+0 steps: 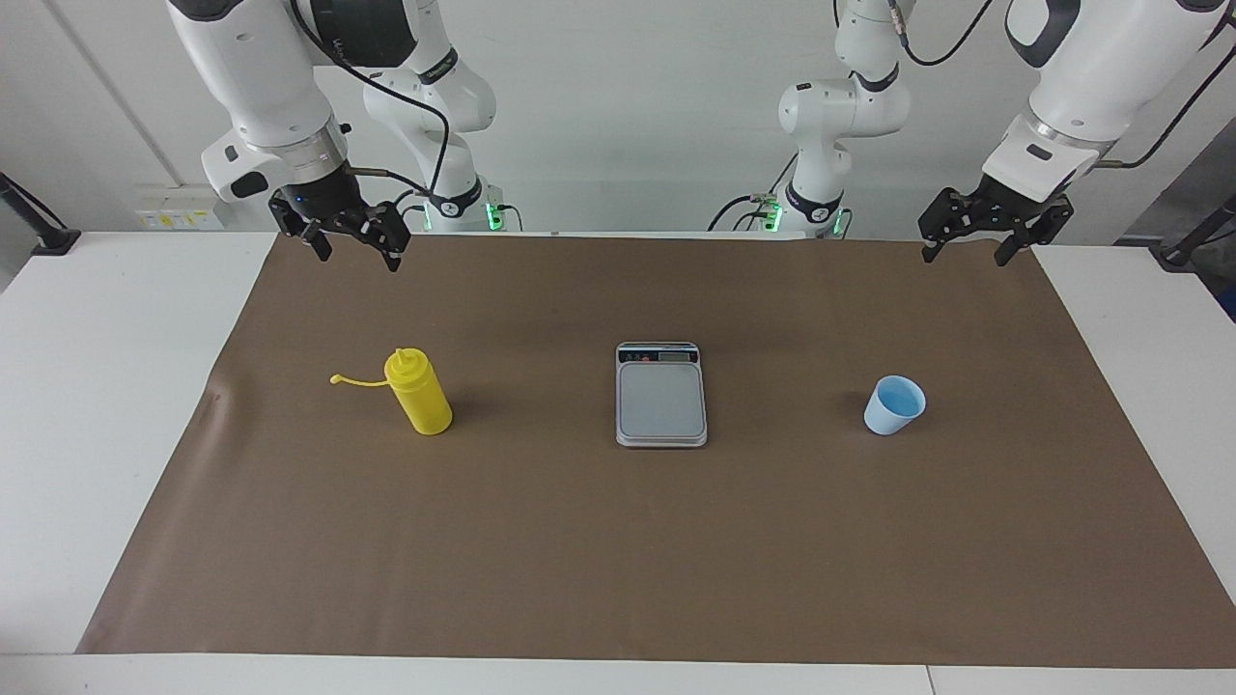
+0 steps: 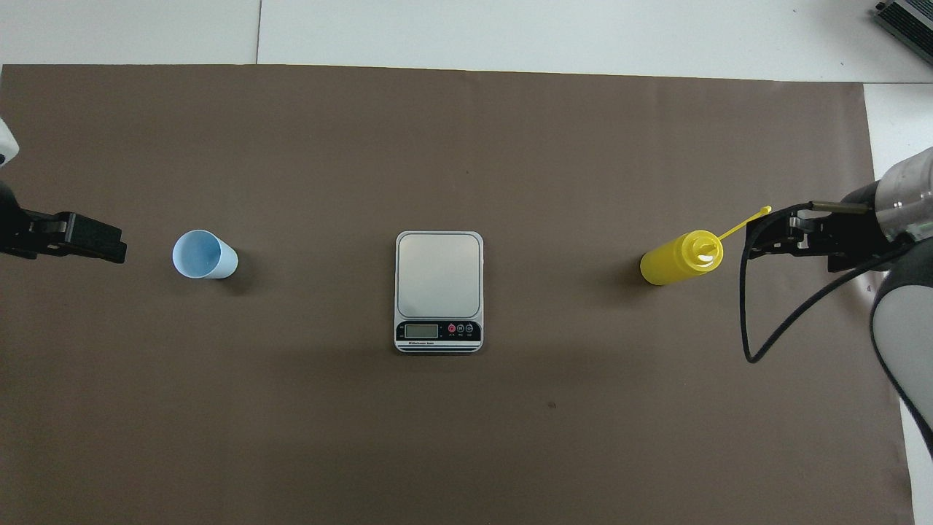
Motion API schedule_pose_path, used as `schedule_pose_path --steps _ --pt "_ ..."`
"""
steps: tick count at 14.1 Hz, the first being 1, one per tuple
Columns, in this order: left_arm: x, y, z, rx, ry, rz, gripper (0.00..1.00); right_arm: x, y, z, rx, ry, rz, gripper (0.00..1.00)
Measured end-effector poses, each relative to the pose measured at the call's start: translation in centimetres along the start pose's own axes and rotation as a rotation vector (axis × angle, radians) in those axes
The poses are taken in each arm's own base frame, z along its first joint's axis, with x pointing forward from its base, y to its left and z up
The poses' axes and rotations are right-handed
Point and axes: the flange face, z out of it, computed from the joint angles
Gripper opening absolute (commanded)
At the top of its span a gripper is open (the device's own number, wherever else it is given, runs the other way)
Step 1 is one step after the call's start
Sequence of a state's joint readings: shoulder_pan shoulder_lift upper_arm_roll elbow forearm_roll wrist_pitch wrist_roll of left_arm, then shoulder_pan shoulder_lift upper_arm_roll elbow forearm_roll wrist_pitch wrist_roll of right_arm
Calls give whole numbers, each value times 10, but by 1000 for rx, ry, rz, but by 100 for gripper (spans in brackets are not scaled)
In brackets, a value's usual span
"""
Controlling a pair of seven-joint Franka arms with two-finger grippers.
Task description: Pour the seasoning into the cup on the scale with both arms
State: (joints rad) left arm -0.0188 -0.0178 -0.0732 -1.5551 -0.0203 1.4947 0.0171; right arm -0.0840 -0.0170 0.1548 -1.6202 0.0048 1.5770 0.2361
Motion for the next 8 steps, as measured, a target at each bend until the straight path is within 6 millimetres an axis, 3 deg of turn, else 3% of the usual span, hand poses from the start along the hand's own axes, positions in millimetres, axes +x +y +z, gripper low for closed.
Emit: schedule_pose_path --steps 8 --pt "3 -1 -1 0 20 -1 100 1 -2 2 3 7 -34 100"
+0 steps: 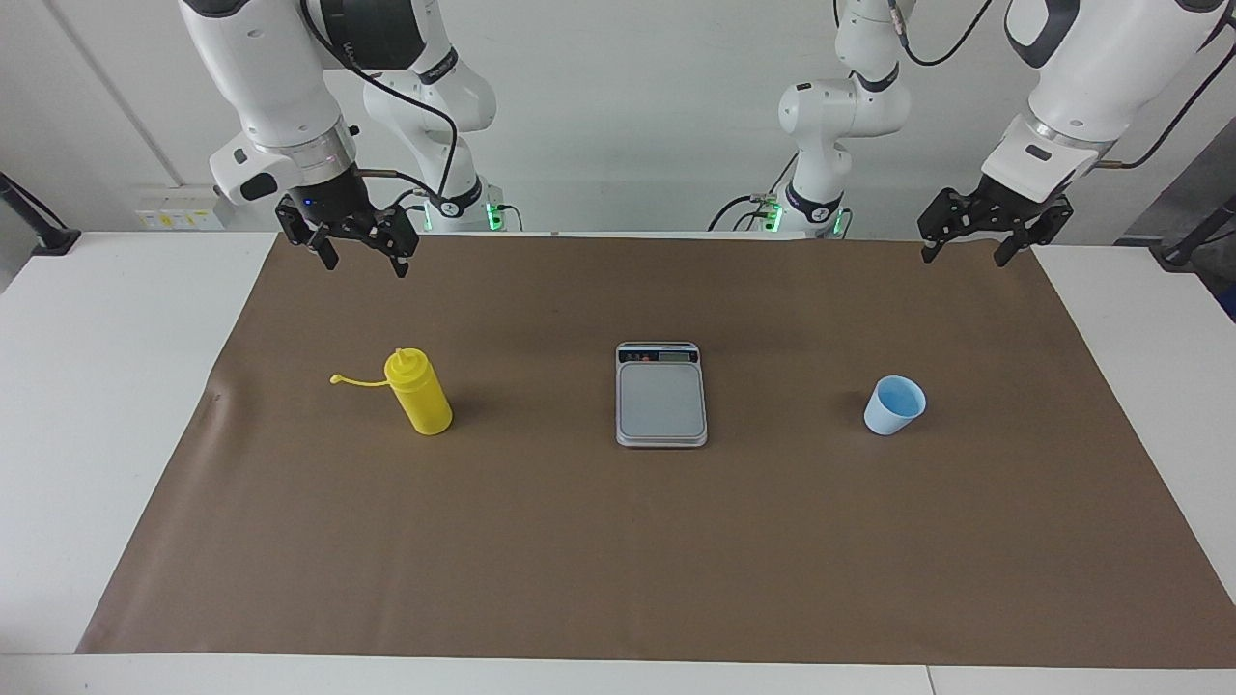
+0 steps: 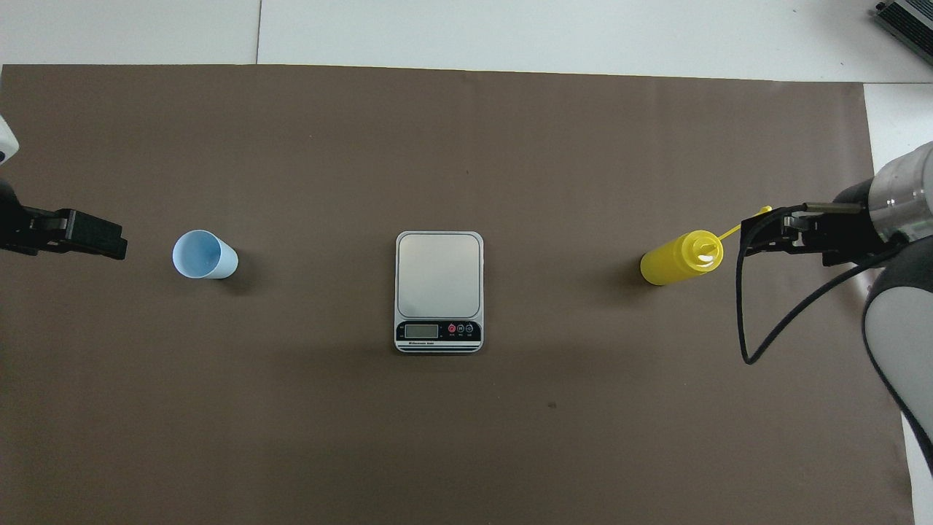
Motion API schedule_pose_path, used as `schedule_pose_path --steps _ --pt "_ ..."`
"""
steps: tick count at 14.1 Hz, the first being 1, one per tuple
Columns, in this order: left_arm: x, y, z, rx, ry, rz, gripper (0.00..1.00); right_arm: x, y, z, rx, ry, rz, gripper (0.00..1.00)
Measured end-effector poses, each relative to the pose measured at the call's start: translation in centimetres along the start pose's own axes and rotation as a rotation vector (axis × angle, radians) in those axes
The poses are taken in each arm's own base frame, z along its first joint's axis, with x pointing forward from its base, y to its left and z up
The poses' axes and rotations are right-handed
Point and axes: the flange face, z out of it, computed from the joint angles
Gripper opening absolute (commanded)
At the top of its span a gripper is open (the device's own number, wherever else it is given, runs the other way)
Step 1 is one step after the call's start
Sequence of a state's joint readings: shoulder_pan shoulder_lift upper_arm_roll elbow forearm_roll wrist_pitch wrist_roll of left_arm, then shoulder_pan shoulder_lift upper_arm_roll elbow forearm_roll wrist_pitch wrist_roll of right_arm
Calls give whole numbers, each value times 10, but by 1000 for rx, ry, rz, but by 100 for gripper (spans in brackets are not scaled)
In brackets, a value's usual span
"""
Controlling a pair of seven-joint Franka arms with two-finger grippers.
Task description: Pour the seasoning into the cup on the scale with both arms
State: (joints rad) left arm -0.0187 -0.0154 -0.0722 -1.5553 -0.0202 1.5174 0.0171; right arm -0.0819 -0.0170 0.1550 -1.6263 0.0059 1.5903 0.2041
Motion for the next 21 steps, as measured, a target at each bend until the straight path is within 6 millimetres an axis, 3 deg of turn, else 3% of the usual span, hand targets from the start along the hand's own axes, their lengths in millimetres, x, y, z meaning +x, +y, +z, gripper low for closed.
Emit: schedule_pose_path --steps 4,7,13,16,21 --pt "7 -2 9 -1 14 -3 100 0 0 0 0 0 0 100" --pt "19 -13 28 -3 7 -21 100 0 0 0 0 -1 0 100" --pt "43 -37 112 -7 12 -61 100 0 0 0 0 -1 0 100" --pt "42 -40 155 -6 27 -79 100 0 0 1 0 -2 0 100" --pt "33 -41 211 -4 50 -94 100 -1 0 3 -2 -6 0 100"
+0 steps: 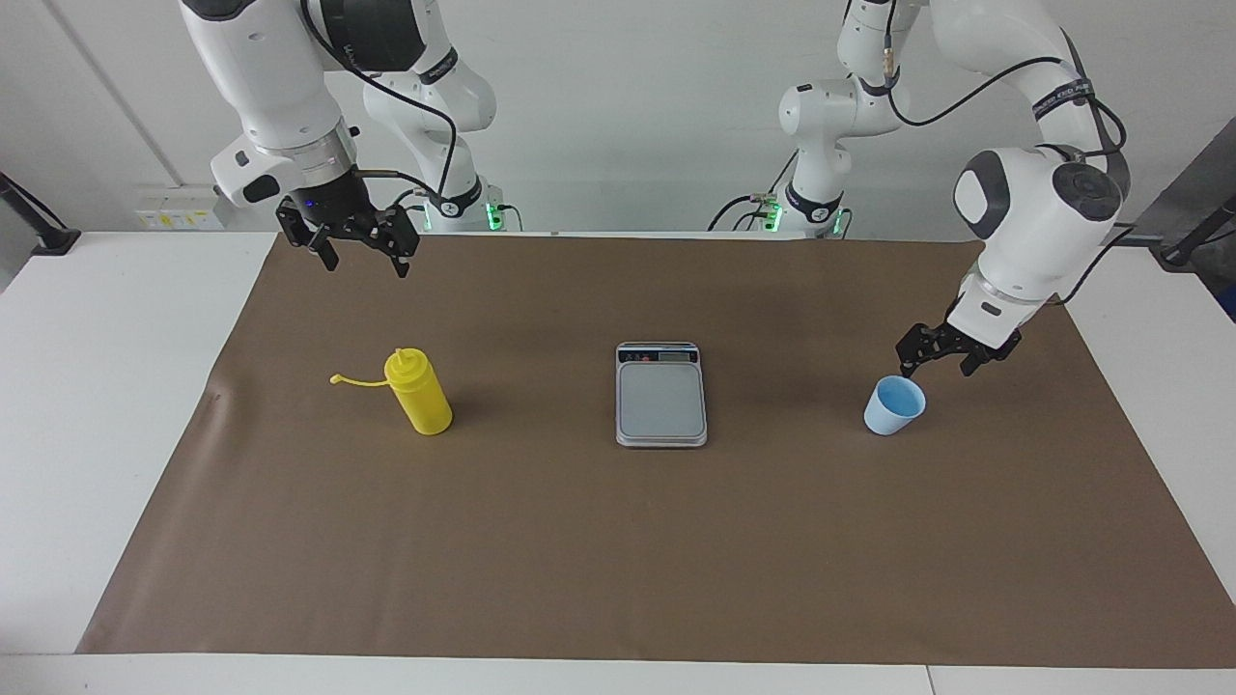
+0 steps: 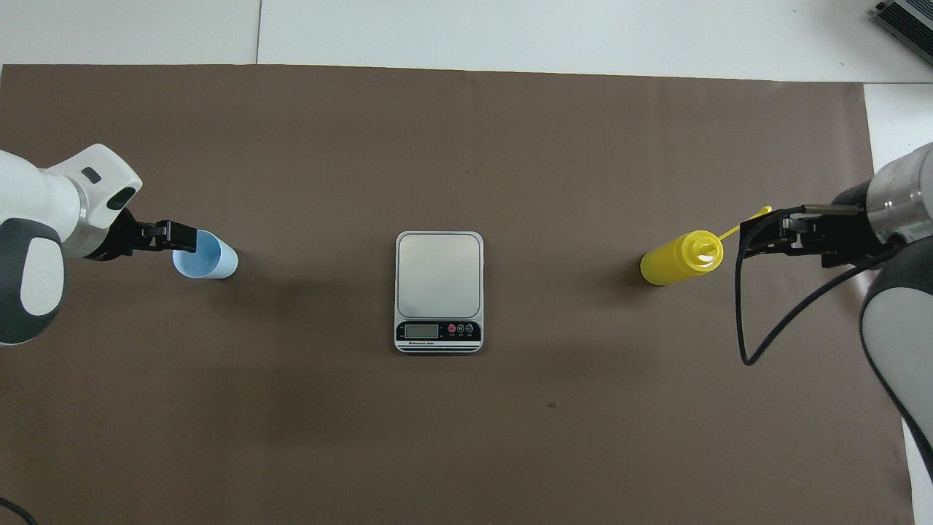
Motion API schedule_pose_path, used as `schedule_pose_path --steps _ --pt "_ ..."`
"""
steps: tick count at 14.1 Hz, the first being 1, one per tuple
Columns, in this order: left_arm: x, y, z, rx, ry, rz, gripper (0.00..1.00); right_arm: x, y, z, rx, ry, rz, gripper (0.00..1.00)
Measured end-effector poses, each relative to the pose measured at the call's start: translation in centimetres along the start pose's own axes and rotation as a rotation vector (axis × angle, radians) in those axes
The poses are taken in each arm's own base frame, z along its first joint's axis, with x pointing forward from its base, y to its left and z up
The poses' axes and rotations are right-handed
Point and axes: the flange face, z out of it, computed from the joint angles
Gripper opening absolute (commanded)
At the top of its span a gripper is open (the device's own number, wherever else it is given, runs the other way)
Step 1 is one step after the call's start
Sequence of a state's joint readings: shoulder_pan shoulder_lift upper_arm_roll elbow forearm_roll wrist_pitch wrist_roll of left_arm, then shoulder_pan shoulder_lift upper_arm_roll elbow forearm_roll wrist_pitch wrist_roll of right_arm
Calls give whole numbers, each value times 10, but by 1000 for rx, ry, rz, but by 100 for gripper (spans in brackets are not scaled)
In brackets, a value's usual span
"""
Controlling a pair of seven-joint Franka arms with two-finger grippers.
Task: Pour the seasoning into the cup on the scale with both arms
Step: 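Reach the left gripper to the blue cup and grasp it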
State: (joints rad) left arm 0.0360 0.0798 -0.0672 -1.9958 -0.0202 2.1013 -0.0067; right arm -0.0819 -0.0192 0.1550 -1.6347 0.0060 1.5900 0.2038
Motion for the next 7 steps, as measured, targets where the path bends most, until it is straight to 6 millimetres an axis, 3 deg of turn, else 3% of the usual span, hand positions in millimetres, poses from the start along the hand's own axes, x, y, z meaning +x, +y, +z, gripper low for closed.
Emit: schedule_pose_path --steps 7 --pt "-6 -21 32 1 2 -50 100 -4 0 2 -3 -5 0 100"
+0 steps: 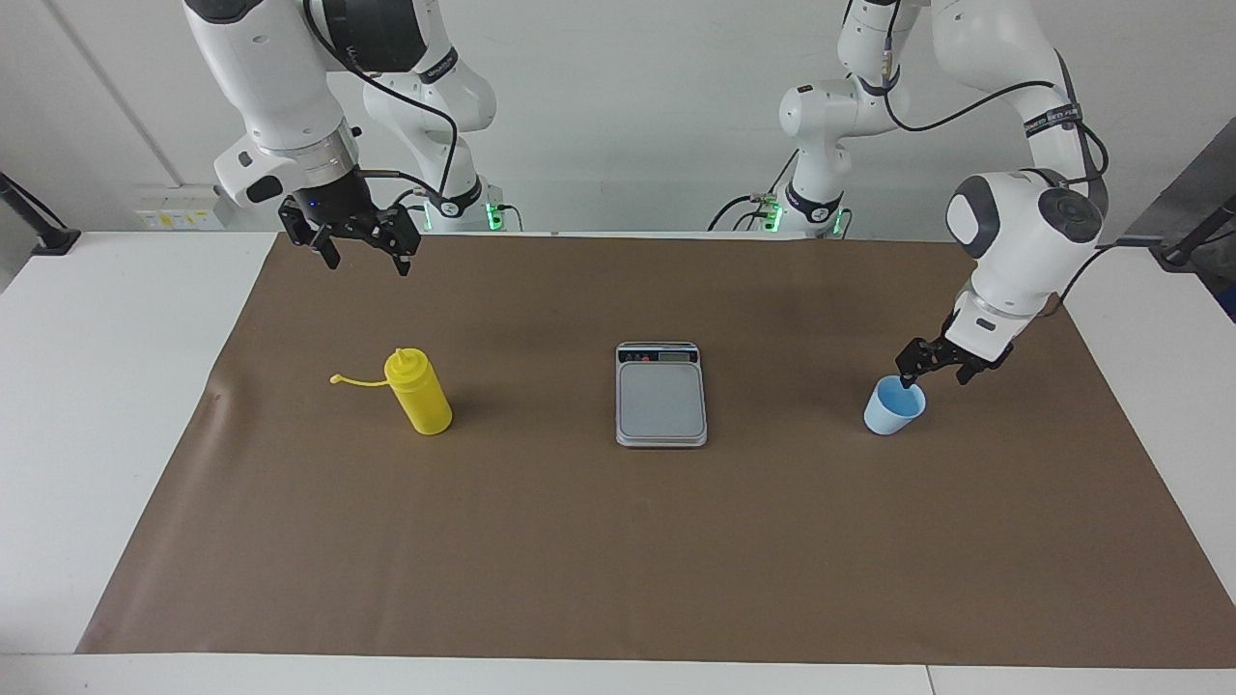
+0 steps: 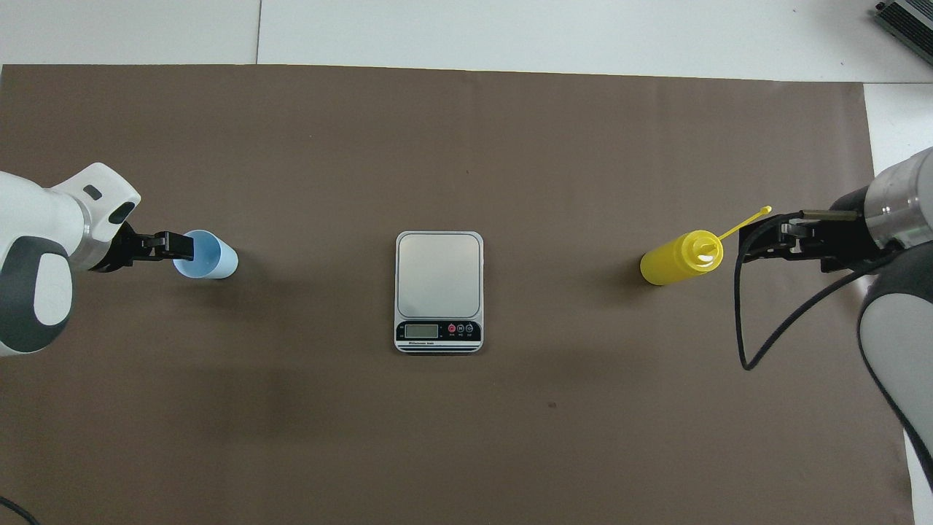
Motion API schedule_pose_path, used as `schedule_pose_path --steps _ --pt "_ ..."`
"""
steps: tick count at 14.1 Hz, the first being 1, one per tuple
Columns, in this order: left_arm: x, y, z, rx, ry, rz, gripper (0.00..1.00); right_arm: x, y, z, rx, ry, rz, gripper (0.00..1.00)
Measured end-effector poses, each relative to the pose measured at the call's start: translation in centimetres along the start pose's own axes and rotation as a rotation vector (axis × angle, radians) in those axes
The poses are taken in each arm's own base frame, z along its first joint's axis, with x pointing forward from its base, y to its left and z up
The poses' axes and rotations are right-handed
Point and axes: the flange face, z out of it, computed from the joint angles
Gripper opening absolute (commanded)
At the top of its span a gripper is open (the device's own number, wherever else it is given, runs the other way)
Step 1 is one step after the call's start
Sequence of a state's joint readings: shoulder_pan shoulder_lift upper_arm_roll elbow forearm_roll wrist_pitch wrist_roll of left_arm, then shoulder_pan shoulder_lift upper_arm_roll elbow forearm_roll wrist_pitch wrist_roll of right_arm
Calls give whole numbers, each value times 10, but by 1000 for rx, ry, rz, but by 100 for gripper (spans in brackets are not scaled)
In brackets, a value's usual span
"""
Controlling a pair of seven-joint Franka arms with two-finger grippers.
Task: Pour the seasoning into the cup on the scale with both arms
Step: 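Reach the left gripper to the blue cup and grasp it, then lift the blue cup with the left gripper and carry it onto the scale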
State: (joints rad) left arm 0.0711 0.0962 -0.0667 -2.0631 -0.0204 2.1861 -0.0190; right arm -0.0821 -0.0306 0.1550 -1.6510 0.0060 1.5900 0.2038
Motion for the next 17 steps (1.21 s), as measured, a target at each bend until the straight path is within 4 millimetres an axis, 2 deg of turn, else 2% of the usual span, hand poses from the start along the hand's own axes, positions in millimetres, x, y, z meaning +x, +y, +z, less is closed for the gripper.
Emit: schedule_pose_path --steps 7,10,11,13,14,15,17 --pt "10 2 53 -6 -15 -34 100 0 0 2 -1 -4 0 100" --pt "11 5 57 -8 -17 -31 100 0 0 2 -1 -5 0 100" --pt "11 5 57 -8 -17 -30 95 0 0 2 -1 -5 0 100" --pt "11 6 57 -8 -18 -39 44 0 0 2 -1 -5 0 100" --pt "11 6 57 -8 -18 -47 5 0 0 2 -1 -5 0 100" --pt "11 7 57 -8 -19 -51 0 0 0 2 -1 -5 0 100" --pt "11 7 57 -7 -22 -50 0 0 0 2 -1 -5 0 100"
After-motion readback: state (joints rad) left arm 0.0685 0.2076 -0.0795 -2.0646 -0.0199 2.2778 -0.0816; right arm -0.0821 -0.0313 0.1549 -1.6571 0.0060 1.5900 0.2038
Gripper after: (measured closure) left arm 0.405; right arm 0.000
